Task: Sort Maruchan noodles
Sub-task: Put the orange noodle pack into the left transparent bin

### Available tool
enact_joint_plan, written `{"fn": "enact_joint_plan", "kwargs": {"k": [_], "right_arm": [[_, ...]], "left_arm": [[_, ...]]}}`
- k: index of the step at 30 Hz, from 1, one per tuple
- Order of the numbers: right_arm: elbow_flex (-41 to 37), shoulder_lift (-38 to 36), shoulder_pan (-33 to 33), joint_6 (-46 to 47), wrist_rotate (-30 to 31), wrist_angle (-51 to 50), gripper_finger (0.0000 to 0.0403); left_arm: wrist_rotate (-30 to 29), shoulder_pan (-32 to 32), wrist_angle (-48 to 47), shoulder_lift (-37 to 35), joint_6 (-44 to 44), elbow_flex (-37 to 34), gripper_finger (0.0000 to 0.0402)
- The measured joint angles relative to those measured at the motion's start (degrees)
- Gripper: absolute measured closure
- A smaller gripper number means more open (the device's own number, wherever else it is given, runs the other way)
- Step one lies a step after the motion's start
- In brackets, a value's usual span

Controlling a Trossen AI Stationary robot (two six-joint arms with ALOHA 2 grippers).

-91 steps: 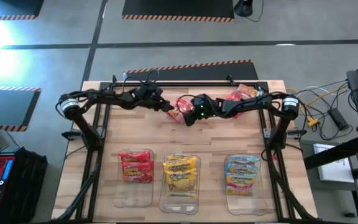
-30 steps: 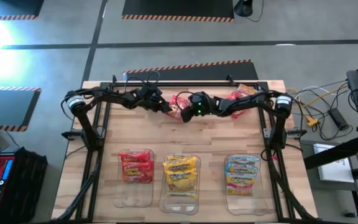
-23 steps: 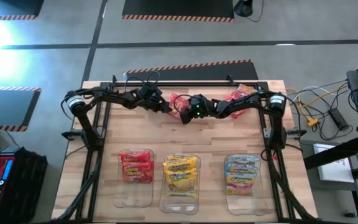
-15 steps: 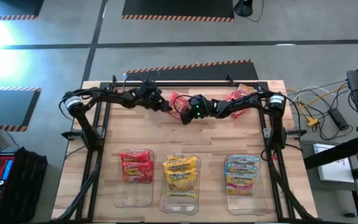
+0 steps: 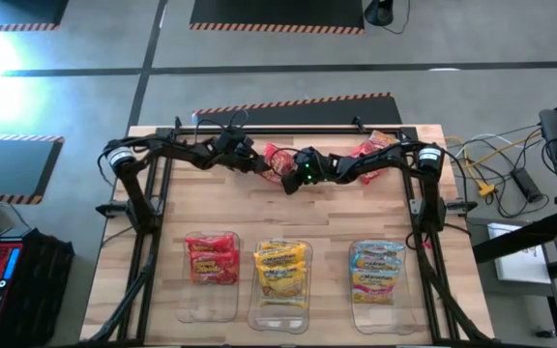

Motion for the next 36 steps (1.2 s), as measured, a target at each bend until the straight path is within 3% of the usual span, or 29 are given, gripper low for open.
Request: {"fn": "enact_joint_plan", "kwargs": {"k": [10,14,28,36], "right_arm": [[-0.04,0.02,0.0,-0.55,0.0,0.04,0.0305],[-0.04,0.02,0.0,-1.25,0.0,0.13,0.0305],[-0.04,0.02,0.02,-1.58,-0.02,0.35,0.0305],[-0.04,0.02,0.02,-2.13,-0.49,0.33,0.0305]], "left_arm": [[2.91,-0.15,5.53,0.45,-0.58,0.0,0.0178],[5.09,-0.44,7.52,0.45,-0.55,0.0,0.0197],[4.72,-0.4,6.24,0.45,-0.57,0.0,0.0244],[4.72,-0.4,6.4,0.45,-0.37,0.0,0.0296]]}}
